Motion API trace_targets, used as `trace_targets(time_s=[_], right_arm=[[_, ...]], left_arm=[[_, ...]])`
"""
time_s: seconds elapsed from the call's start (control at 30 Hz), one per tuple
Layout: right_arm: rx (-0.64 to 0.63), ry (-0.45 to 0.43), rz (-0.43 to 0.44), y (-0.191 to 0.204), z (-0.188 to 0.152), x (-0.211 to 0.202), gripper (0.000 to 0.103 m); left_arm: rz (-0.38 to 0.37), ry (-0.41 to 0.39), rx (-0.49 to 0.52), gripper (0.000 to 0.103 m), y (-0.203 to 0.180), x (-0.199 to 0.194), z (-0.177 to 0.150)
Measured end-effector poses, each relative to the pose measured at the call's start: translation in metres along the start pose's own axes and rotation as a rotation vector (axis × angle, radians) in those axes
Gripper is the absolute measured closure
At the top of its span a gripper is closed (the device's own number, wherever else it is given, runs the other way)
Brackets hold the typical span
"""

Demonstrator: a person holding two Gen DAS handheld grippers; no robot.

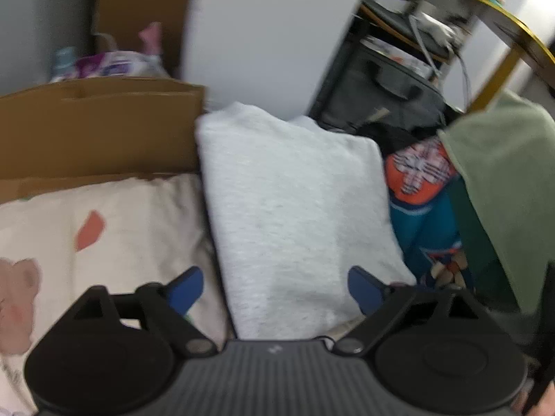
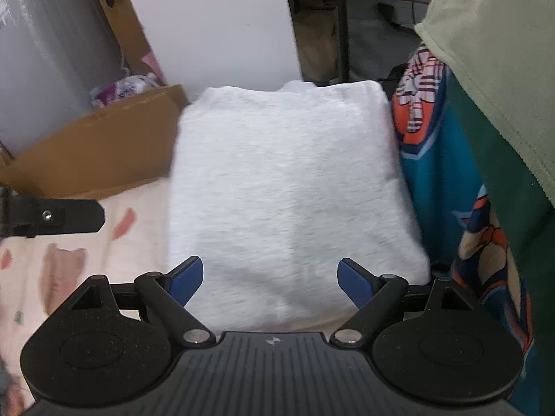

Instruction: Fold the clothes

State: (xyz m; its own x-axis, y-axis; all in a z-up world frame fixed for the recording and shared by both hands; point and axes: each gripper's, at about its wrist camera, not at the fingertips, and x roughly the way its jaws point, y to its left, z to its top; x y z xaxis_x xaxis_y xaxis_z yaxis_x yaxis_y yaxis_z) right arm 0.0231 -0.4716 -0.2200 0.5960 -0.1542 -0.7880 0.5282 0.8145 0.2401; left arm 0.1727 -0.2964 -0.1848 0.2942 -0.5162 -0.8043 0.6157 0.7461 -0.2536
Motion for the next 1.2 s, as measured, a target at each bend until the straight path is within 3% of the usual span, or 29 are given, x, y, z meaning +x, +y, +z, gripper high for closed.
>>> trace_targets(time_s=[0.5, 0.97, 1.2], right_arm=[[0.009, -0.001, 0.004, 0.036, 0.021, -0.079, 0.006], [0.006, 0.064, -0.02, 0.056, 0.045, -0.112, 0.005], [0.025, 0.055, 0.012, 0.063, 0.066, -0.141, 0.005]], left_arm=[[0.138, -0.011, -0.045, 0.005, 0.022, -0.103, 0.008], [0.192, -0.046, -0.056, 0.001, 0.038, -0.204, 0.019], [0.227, -0.079, -0.095, 0.001, 0.05, -0.251, 0.021]])
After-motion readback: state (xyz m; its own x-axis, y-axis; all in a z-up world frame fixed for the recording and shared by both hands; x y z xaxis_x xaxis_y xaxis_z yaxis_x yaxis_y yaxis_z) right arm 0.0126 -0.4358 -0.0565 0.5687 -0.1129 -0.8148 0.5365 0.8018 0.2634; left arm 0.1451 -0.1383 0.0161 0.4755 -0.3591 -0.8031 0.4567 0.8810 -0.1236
